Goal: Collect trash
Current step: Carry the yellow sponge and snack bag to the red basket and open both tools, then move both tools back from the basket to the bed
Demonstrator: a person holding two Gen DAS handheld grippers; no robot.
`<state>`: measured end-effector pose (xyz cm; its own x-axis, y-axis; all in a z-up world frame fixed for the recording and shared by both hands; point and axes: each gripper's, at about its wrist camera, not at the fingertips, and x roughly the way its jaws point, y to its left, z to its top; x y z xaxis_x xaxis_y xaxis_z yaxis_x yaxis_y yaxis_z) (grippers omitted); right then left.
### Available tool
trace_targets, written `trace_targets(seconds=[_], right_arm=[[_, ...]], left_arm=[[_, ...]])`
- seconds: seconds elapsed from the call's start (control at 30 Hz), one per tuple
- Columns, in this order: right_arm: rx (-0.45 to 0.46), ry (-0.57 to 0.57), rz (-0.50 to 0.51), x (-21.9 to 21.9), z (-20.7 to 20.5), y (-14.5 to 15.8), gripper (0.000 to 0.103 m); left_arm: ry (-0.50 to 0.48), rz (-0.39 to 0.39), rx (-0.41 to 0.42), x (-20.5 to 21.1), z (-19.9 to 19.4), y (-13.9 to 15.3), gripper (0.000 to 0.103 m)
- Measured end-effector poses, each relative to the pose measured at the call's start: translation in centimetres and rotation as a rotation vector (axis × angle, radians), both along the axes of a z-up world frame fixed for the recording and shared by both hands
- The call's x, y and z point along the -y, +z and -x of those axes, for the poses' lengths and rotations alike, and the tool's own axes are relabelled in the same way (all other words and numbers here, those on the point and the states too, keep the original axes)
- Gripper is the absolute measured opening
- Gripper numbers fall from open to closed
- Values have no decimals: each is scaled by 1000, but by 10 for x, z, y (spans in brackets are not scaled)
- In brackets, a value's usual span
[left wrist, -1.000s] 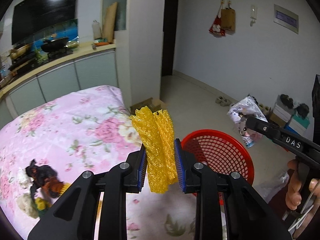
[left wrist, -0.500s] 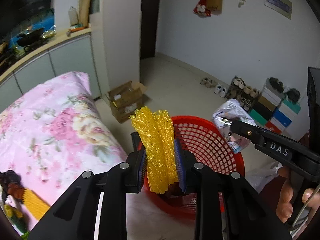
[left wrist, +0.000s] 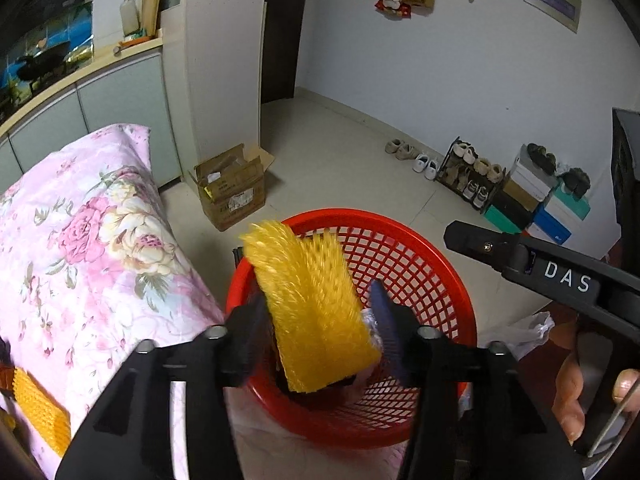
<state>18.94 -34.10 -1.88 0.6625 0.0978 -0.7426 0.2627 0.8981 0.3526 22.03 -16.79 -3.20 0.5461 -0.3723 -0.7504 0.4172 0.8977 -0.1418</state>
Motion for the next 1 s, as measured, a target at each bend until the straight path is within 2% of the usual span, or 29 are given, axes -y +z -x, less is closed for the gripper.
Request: trace_targets(seconds=[0.03,0.2,0.37,0.47,0.57,0.73,0.87,1.0], right_arm=[[3,-1,-1,0,0,1,50],[25,3,0,-4,4,8,50],[66,26,6,-12,10,21,51],[99,43,13,-19,16,29,57],[136,64,22,-28,22,39,58],[190,101,18,-44,34,53,72],[216,143,29,-57,38,60,73],[203,173,23,-64,39,58,73]], left_arm=[[12,12,3,-3,1,2,67],[52,28,33,-19,5,13,74],[88,30,64,-37,14,24,76],[117,35,84,-49,22,31,77],[154,60,93,-63,33,36,78],[195,53,112,-83,47,41,79],[230,56,125,-100,56,47,79],[263,52,127,-117,62,51,79]])
